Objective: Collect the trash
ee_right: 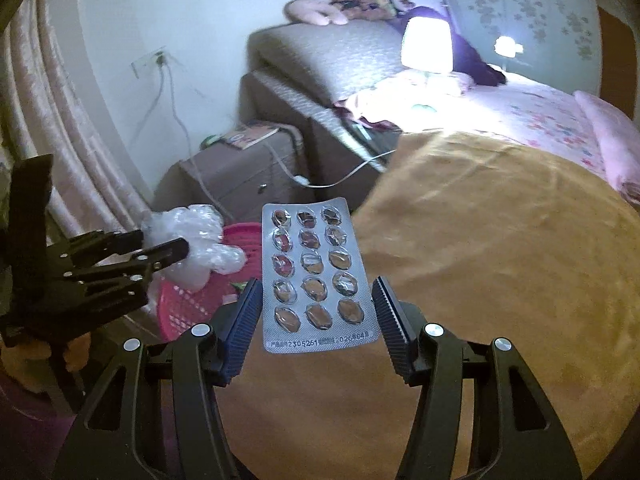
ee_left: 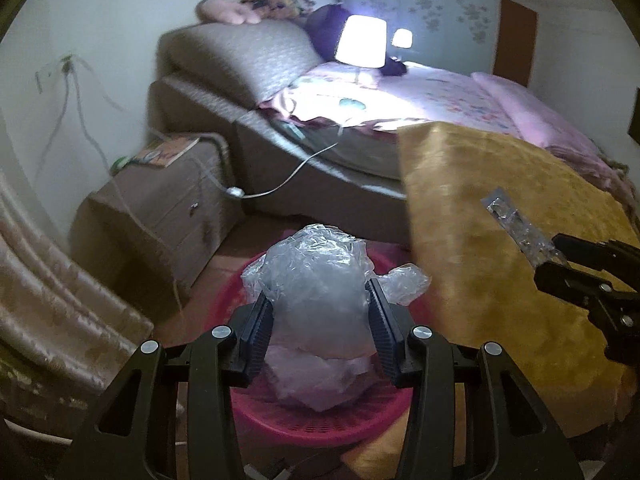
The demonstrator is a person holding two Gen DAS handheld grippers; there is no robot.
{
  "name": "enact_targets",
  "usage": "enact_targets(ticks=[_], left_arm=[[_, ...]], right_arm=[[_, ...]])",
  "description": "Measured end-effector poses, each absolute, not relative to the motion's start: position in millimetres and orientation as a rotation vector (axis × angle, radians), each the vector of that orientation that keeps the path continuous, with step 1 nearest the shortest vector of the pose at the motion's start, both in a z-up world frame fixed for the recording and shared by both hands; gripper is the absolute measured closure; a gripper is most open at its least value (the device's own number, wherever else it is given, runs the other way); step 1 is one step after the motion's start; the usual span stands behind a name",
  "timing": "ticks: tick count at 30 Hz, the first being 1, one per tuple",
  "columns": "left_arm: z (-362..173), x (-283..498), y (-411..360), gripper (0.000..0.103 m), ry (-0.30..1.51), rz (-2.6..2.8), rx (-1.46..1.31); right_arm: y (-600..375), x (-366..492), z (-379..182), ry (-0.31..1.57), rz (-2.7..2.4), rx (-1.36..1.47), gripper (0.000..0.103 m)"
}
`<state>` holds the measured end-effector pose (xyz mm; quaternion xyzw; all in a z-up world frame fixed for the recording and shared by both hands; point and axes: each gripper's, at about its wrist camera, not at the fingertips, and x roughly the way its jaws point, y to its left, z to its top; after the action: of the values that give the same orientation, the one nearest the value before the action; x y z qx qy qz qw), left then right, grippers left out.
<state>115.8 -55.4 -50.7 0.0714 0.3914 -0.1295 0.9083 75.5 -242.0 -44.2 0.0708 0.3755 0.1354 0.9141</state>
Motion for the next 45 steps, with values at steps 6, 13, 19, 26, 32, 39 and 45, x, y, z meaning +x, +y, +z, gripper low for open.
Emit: enact_targets(ticks=[6,13,19,26,32,39,45], left_arm=[[-58,129,-38,0.059,0.844,-0.222,0.118],[-67,138,-26,0.053,0.87,-0.182,0.11],[-68,141,-21,0.036,0.87,-0.17,0.091],[-60,139,-15,0.027,0.84,-0.138,0.064],[-39,125,-21,0.021,0.761,-0.118,0.08],[-12,97,-34,0.016,0.66,-0.092,0.13],[-4,72,-40,0.012,0.62,-0.085,0.168]], right_arm=[[-213,97,-49,0.795,0.327,0.114,0.048],[-191,117,-57,0.818,0.37,0.118,0.047],[-190,120,-60,0.822,0.375,0.143,0.032],[-203,106,-53,0.792,0.325,0.172,0.023],[-211,82,-45,0.735,0.263,0.182,0.01],[-220,50,-30,0.648,0.177,0.169,0.008],[-220,23,-17,0.573,0.139,0.128,0.007]])
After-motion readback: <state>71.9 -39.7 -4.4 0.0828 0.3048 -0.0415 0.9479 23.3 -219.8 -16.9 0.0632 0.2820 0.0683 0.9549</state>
